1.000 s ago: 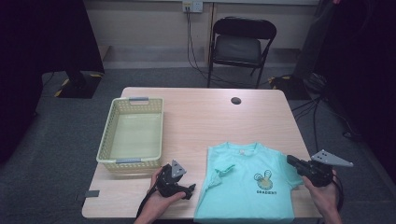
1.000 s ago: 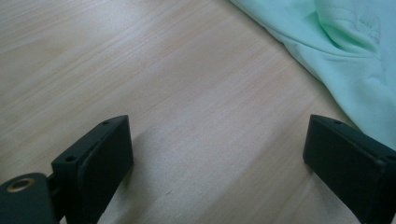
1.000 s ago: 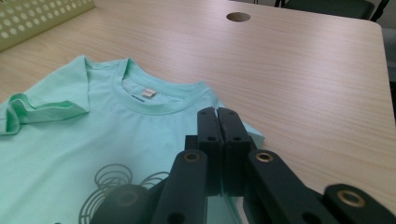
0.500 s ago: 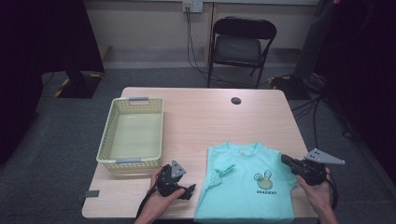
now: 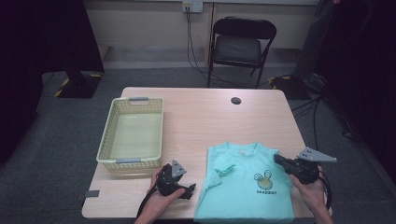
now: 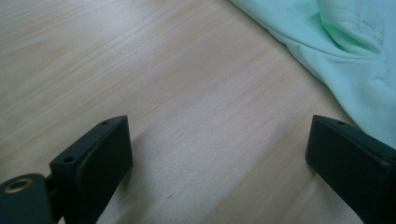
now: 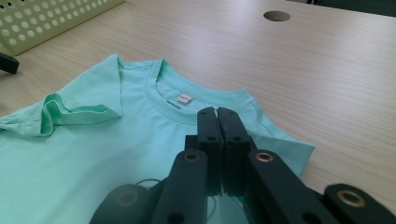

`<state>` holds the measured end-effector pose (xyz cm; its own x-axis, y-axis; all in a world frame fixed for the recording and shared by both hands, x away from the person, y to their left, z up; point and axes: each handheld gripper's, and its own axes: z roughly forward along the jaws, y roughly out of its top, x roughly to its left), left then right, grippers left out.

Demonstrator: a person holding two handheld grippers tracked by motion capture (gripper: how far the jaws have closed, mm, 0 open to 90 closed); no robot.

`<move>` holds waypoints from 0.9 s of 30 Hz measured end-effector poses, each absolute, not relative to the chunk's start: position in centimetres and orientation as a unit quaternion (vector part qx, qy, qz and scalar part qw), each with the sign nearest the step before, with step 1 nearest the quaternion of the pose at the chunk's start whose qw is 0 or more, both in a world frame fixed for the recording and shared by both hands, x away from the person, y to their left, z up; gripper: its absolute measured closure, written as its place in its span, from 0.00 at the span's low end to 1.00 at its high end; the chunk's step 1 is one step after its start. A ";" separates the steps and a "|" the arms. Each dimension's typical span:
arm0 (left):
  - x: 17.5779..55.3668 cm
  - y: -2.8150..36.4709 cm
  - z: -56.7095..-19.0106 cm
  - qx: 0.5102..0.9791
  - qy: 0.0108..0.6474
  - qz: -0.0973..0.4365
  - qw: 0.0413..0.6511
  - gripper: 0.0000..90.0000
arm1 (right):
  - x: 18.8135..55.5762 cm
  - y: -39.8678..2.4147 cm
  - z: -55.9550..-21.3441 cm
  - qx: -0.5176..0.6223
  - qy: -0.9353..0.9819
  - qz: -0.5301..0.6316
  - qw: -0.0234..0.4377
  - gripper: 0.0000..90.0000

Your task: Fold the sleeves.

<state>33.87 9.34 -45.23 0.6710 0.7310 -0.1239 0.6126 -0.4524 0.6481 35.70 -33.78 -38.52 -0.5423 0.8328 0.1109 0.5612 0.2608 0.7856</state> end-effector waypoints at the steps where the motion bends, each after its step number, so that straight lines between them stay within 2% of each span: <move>1: 33.9 9.3 -45.2 0.848 0.396 0.087 0.342 0.07 | 35.7 -33.6 -38.5 0.448 0.777 0.410 0.164 0.99; 27: 33.9 9.4 -45.2 0.848 0.396 0.088 0.342 0.07 | 37.3 -29.6 -40.5 0.413 0.817 0.386 0.116 0.99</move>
<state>33.85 9.36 -45.24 0.6712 0.7311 -0.1225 0.6110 -0.4522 0.6498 37.27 -29.61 -40.52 -0.6314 0.7645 0.1301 0.5861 0.3606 0.7255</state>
